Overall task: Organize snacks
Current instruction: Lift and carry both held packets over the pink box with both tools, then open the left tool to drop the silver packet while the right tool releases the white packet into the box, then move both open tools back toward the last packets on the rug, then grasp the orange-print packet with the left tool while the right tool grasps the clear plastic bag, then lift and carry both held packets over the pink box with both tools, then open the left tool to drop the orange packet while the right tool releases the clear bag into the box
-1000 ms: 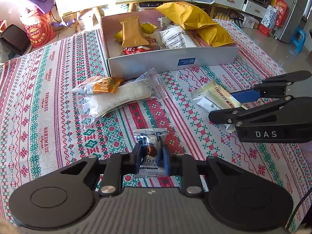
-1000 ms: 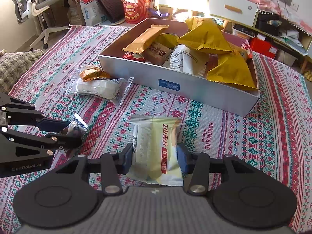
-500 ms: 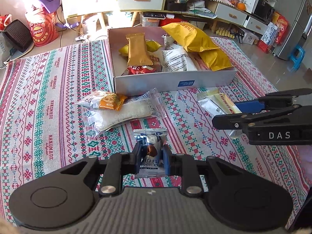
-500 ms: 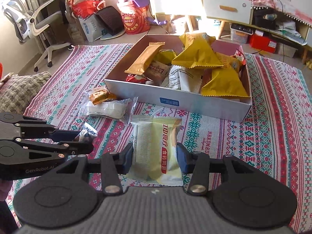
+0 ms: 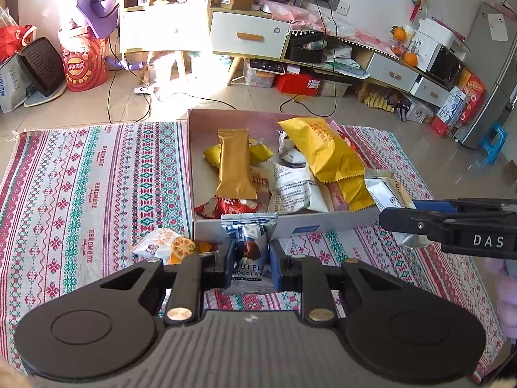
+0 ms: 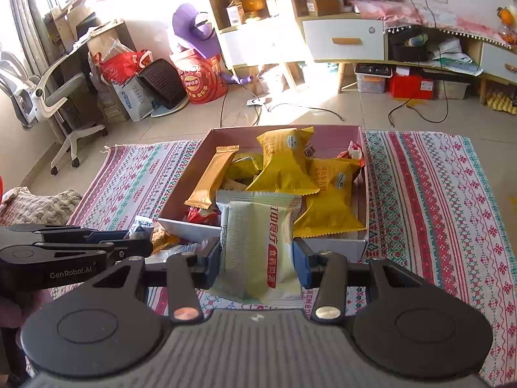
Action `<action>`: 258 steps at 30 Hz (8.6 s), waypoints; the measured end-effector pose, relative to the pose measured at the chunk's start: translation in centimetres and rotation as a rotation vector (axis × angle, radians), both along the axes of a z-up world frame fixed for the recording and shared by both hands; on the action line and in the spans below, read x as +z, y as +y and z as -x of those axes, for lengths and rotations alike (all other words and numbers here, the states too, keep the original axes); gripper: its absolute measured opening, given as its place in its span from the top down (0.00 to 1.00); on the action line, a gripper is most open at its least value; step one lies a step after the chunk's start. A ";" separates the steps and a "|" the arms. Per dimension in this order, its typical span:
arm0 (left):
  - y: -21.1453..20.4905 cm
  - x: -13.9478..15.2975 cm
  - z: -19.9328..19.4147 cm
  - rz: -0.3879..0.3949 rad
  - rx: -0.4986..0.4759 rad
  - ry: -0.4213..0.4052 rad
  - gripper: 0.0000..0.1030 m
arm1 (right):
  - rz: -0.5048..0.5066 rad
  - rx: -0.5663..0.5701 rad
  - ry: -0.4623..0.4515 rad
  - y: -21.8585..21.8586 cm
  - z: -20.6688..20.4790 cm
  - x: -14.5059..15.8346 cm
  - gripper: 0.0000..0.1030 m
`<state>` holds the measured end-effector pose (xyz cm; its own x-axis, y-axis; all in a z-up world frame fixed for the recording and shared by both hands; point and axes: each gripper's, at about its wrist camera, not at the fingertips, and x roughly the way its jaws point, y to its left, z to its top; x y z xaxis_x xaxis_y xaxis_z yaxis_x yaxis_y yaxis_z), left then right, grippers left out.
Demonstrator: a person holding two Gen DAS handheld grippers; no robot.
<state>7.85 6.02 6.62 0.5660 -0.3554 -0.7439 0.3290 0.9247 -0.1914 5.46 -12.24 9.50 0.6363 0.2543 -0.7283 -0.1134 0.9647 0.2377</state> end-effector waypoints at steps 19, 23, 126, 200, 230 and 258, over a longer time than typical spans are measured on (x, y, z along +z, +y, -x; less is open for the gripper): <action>-6.3 -1.0 -11.9 0.055 0.036 0.021 0.73 | -0.007 -0.160 0.022 -4.9 -10.7 -2.0 0.59; -7.0 -1.5 -13.8 0.061 0.054 0.038 0.73 | 0.009 -0.168 0.049 -4.9 -12.0 -3.1 0.59; 4.0 -7.3 -3.2 -0.113 0.053 0.029 0.33 | 0.233 0.300 0.020 6.9 3.7 -6.4 0.05; 6.7 -3.6 -0.7 -0.115 0.095 0.043 0.37 | 0.021 0.322 0.112 6.1 1.7 -4.3 0.84; -1.9 -1.9 -11.1 -0.158 -0.070 -0.187 0.37 | -0.161 -0.024 0.015 2.5 -6.5 -2.0 0.84; -1.4 -2.2 -12.5 -0.145 -0.019 -0.130 0.07 | -0.150 -0.019 -0.034 1.9 -5.7 -0.4 0.55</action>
